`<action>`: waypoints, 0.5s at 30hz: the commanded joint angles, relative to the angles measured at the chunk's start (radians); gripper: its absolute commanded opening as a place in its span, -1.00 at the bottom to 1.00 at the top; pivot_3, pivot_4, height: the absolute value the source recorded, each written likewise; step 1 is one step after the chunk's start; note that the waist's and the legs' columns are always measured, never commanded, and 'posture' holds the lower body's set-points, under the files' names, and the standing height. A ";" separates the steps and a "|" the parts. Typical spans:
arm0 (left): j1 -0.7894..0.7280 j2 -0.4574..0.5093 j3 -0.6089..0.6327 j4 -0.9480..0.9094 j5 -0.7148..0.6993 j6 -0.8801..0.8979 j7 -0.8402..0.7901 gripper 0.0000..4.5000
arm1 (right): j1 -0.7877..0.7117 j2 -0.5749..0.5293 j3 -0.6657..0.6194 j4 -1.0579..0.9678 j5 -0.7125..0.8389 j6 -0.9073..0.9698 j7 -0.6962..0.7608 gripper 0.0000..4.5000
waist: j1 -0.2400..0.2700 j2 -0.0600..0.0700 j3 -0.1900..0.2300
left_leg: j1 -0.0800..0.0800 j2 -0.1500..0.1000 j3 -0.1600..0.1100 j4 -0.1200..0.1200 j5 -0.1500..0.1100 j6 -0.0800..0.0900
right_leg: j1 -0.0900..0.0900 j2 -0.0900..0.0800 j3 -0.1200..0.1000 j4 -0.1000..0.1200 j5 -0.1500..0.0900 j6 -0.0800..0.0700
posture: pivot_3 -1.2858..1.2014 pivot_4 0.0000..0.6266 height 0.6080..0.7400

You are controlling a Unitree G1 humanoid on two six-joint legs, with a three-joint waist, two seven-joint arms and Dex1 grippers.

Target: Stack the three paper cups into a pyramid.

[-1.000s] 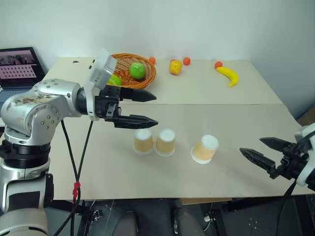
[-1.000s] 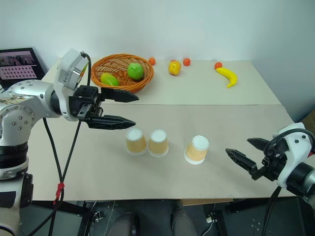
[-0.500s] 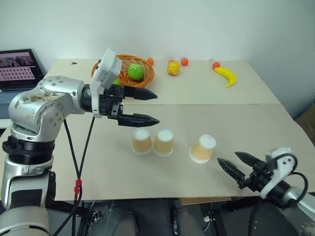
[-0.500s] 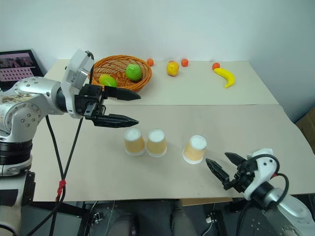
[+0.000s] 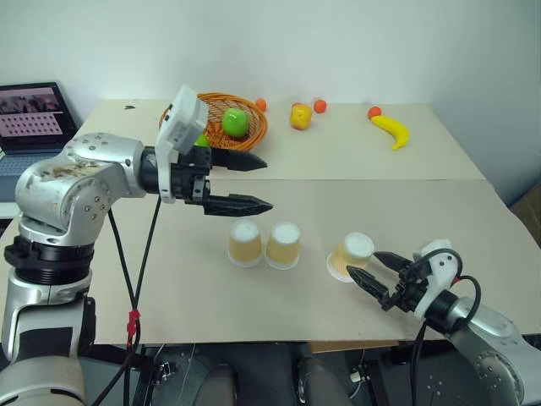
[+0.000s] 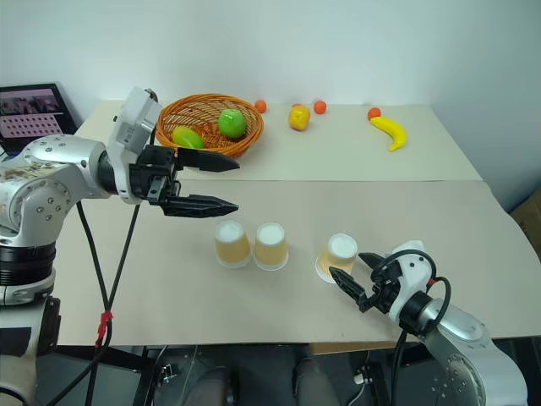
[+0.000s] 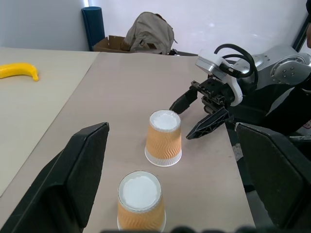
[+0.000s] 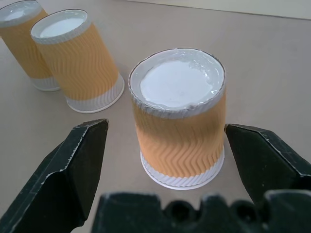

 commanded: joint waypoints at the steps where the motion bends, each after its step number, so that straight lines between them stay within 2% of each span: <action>1: 0.003 0.012 0.032 -0.034 -0.004 -0.020 0.005 0.97 | -0.035 -0.009 0.017 0.018 -0.025 -0.041 0.014 1.00 | -0.001 0.000 0.000 | 0.000 0.000 0.000 0.000 0.000 0.000 | 0.000 0.000 0.000 0.000 0.000 0.000 | 0.03 -0.52 0.95; 15: 0.033 0.005 0.045 -0.065 -0.020 -0.015 0.035 0.97 | -0.203 -0.061 0.044 0.129 -0.084 -0.064 0.077 1.00 | -0.002 0.000 0.000 | -0.001 0.000 0.000 0.000 0.000 0.000 | 0.000 0.000 0.000 0.000 0.000 0.000 | 0.03 -0.52 0.95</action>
